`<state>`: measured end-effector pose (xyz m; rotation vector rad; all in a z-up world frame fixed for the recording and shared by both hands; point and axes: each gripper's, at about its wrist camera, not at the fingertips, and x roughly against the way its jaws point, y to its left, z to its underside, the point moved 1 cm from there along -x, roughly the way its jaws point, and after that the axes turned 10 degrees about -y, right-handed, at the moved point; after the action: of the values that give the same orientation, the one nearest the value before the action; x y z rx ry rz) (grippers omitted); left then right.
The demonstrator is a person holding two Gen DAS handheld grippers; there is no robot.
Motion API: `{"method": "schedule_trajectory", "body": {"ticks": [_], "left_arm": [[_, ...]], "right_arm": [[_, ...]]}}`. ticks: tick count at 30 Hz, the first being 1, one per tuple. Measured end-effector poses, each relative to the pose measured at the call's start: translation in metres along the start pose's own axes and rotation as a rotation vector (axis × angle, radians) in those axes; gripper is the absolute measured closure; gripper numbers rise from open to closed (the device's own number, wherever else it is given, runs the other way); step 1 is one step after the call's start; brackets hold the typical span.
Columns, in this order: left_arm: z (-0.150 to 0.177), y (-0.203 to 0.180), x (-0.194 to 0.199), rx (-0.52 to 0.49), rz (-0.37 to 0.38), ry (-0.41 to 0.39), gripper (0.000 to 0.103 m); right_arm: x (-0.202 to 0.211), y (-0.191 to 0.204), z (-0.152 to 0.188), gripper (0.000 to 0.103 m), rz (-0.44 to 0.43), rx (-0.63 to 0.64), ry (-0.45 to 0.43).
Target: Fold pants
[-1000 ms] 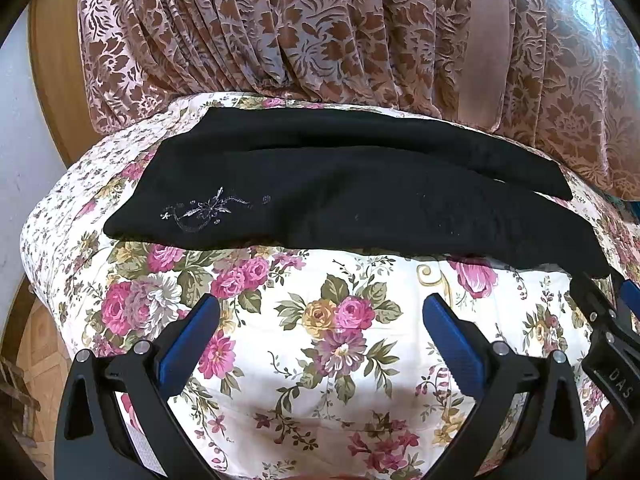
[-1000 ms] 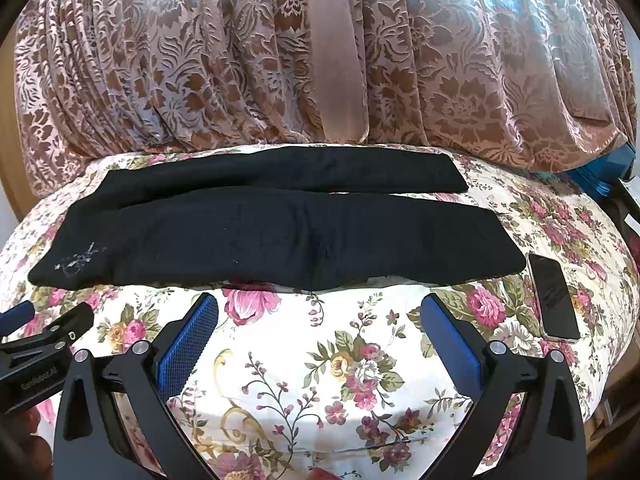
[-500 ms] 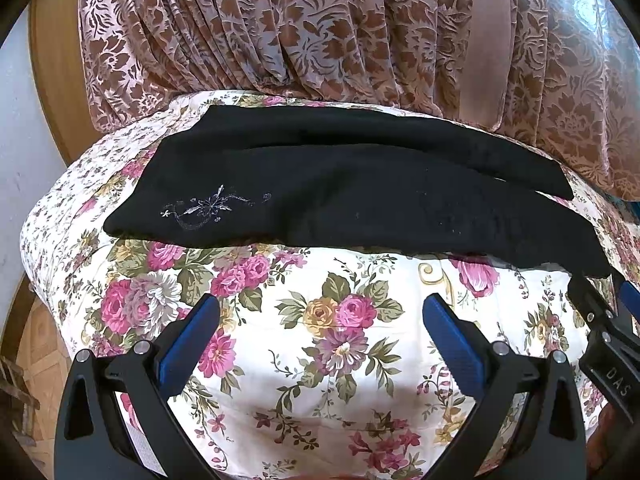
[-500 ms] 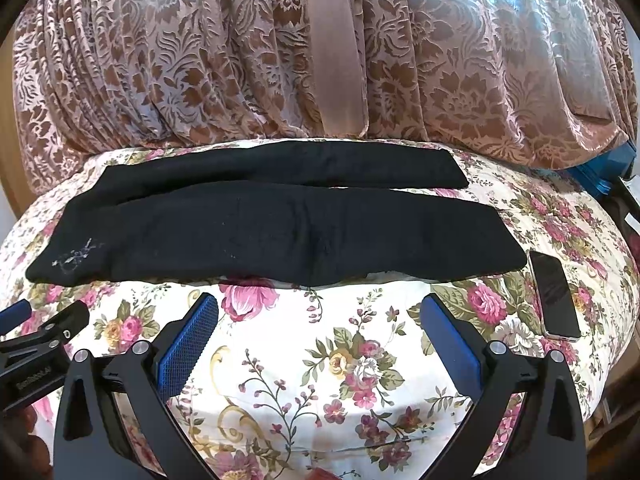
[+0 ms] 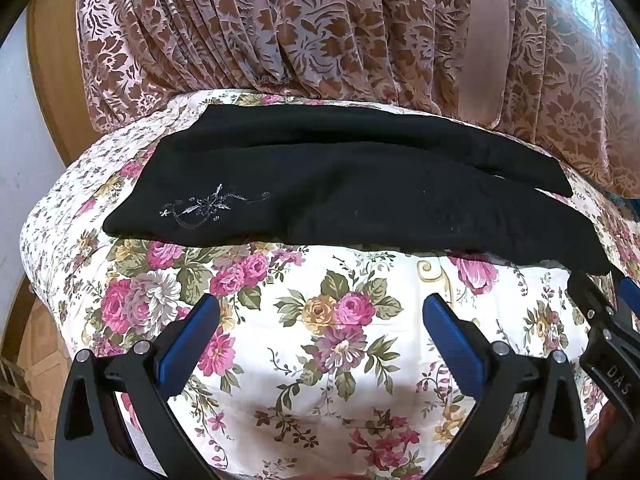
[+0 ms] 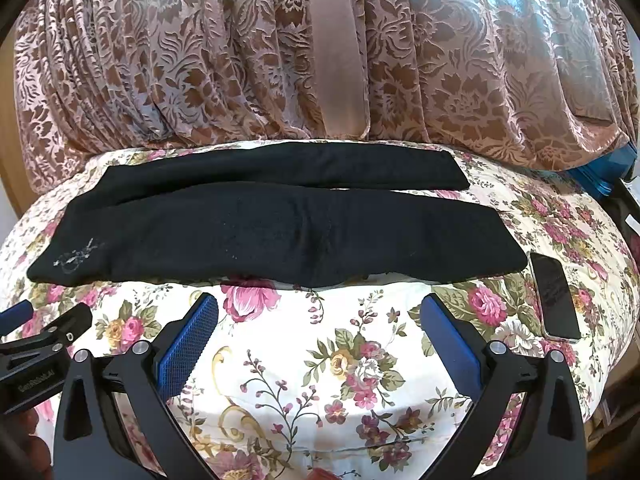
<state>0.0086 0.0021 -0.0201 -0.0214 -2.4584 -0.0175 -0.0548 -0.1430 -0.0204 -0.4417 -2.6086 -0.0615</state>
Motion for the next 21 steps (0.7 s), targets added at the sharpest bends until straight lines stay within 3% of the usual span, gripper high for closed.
{"method": "schedule_trajectory", "body": {"ticks": [21], "left_arm": [[0.0017,-0.0004,-0.0014,0.002,-0.001,0.005,0.002]], "right_arm": [[-0.0008,0.0015,-0.0002,0.003,-0.002,0.006,0.014]]}}
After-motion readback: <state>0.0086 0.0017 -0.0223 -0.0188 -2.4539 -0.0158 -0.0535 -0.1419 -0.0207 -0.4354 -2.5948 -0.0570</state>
